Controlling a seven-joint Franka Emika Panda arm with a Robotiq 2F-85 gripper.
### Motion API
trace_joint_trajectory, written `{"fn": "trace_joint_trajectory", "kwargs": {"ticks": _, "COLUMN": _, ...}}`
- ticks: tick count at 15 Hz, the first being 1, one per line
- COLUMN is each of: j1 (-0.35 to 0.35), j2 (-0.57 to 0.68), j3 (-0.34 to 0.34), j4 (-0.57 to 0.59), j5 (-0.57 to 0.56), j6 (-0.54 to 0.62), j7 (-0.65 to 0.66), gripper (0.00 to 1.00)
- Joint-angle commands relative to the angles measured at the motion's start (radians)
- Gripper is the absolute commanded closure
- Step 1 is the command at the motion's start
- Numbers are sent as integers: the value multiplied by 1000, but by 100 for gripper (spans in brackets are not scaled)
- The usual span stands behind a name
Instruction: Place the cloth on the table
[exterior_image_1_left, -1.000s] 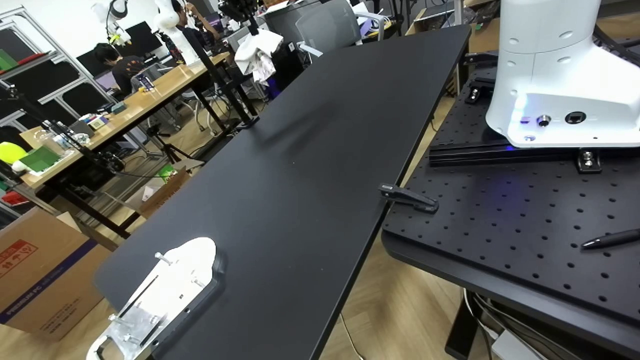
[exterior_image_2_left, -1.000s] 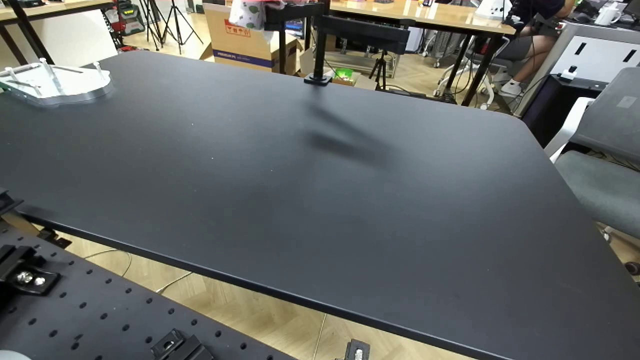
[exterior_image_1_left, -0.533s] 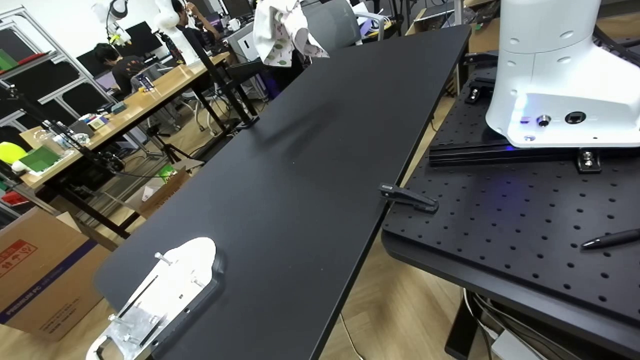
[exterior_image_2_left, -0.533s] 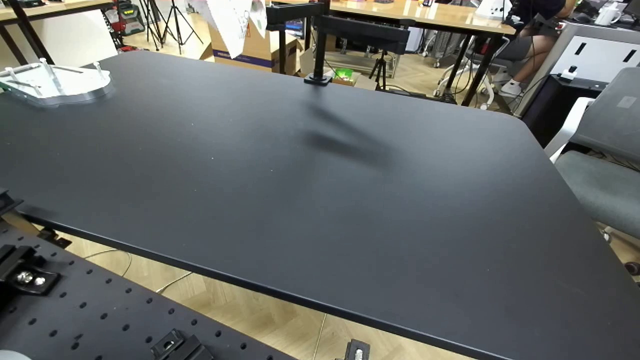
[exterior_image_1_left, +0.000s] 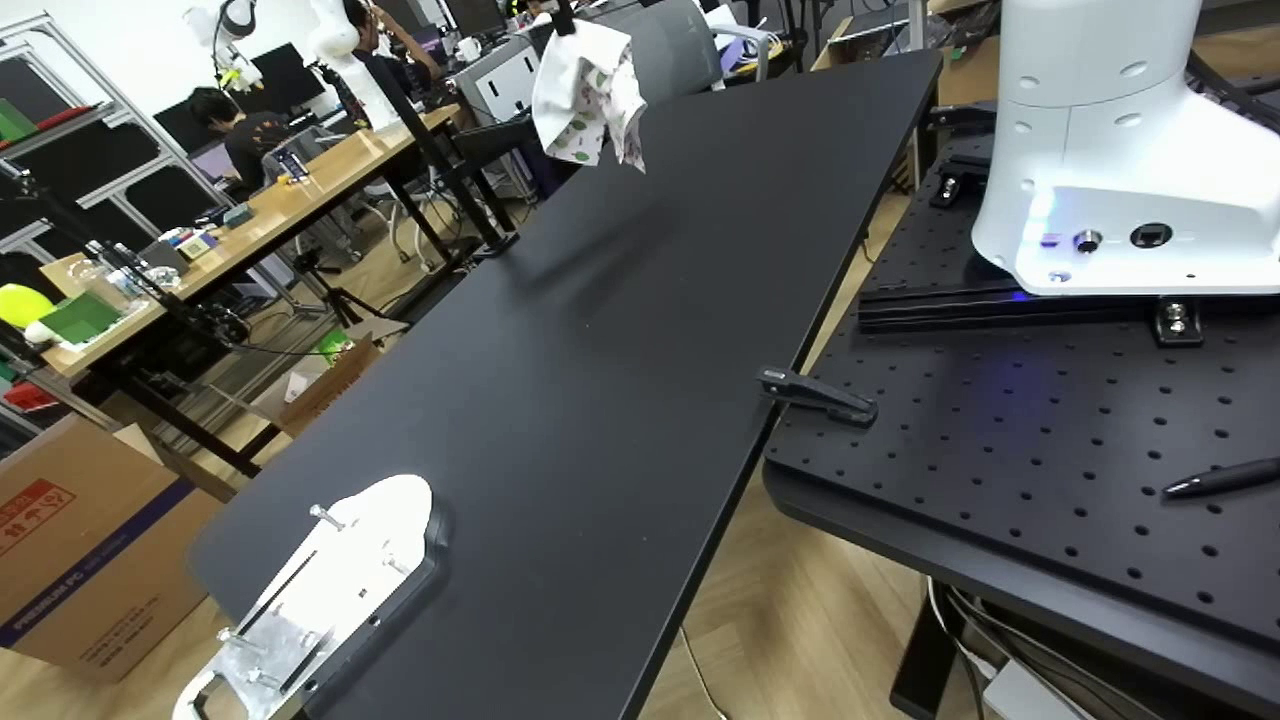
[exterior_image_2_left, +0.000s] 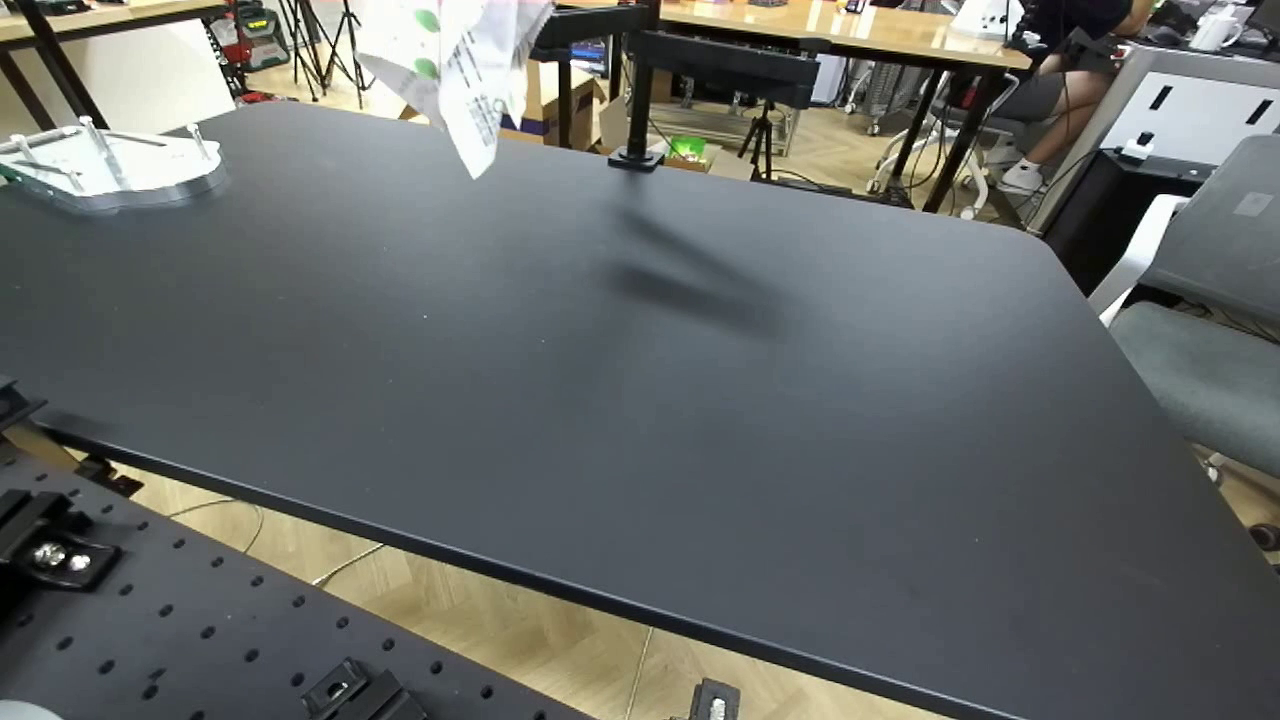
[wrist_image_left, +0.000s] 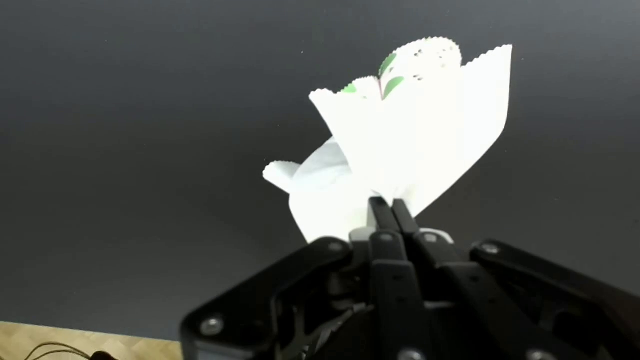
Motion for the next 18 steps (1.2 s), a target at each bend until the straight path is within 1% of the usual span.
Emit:
{"fn": "trace_joint_trajectory", "kwargs": {"ticks": 1, "j1": -3, "j2": 21, "j3": -26, "j4": -109, "j5": 6, "j6": 167, "j7": -17, "gripper": 99}}
{"fn": "trace_joint_trajectory", "kwargs": {"ticks": 5, "j1": -9, "j2": 95, "j3": -39, "j4": -177, "j5": 3, "j6": 275, "j7": -19, "gripper": 99}}
{"fn": "trace_joint_trajectory", "kwargs": {"ticks": 8, "j1": -15, "j2": 161, "j3": -43, "j4": -191, "j5": -6, "j6": 327, "j7": -20, "gripper": 99}}
{"fn": "trace_joint_trajectory", "kwargs": {"ticks": 11, "j1": -22, "j2": 219, "j3": -43, "j4": -190, "j5": -18, "j6": 361, "j7": -25, "gripper": 99}}
{"fn": "trace_joint_trajectory", "kwargs": {"ticks": 13, "j1": -25, "j2": 252, "j3": -42, "j4": -186, "j5": -16, "j6": 361, "j7": -25, "gripper": 99}}
{"fn": "trace_joint_trajectory", "kwargs": {"ticks": 14, "j1": -26, "j2": 266, "j3": -42, "j4": -182, "j5": -12, "j6": 356, "j7": -26, "gripper": 73}}
{"fn": "trace_joint_trajectory", "kwargs": {"ticks": 15, "j1": -28, "j2": 275, "j3": -41, "j4": -179, "j5": -7, "j6": 351, "j7": -26, "gripper": 72}}
{"fn": "trace_joint_trajectory", "kwargs": {"ticks": 18, "j1": -28, "j2": 269, "j3": -36, "j4": -171, "j5": 8, "j6": 316, "j7": -23, "gripper": 53}}
